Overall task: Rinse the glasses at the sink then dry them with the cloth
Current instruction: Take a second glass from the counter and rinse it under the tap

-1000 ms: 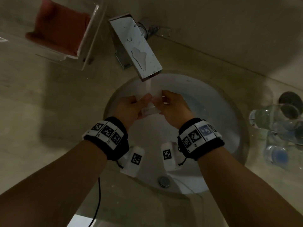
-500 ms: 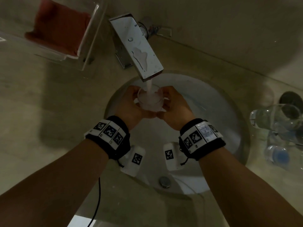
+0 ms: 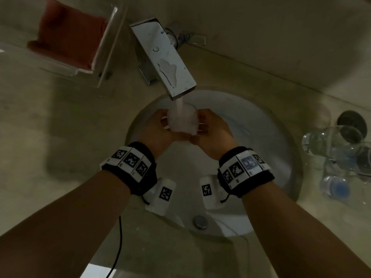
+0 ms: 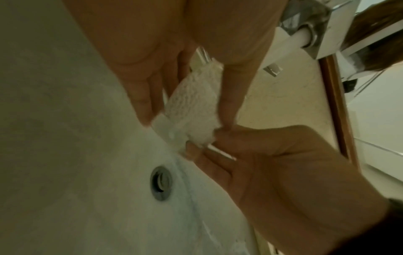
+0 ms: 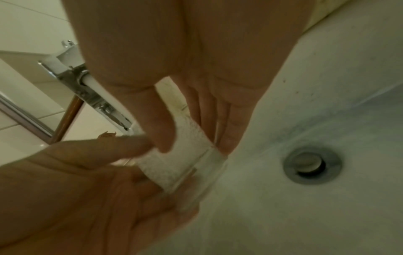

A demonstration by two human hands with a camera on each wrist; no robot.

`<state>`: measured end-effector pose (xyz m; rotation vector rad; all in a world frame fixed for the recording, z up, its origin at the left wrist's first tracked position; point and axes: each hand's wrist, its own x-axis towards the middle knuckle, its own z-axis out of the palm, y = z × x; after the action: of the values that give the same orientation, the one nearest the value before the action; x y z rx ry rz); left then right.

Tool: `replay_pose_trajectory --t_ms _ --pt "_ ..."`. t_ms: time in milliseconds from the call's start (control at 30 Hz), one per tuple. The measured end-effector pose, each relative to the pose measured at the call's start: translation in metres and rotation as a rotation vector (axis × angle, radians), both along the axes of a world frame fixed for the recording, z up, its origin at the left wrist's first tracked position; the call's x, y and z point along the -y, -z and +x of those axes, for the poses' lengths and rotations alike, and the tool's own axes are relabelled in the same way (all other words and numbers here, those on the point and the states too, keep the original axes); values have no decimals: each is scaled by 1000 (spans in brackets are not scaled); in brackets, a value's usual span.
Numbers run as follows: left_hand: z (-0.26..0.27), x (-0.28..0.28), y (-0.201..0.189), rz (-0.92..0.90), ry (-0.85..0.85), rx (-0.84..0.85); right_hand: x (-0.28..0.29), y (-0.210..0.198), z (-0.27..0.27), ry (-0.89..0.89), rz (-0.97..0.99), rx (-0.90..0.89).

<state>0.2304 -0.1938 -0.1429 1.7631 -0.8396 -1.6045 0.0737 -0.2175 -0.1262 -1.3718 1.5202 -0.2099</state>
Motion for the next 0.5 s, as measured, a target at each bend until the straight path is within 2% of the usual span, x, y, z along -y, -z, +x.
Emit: replay_pose_trajectory --t_ms 67,133,300,400,500 --pt "-3 3 1 181 -99 -148 3 -3 -2 5 63 -57" --pt "-6 5 1 289 -153 -179 3 -6 -3 39 123 -81" --pt "-11 8 -1 318 -194 -167 6 -10 -3 32 120 -128" --pt "-10 9 -6 285 -210 -165 20 -23 -3 81 -50 -143" --pt "-7 9 -7 278 -211 -143 46 -51 0 194 -280 62"
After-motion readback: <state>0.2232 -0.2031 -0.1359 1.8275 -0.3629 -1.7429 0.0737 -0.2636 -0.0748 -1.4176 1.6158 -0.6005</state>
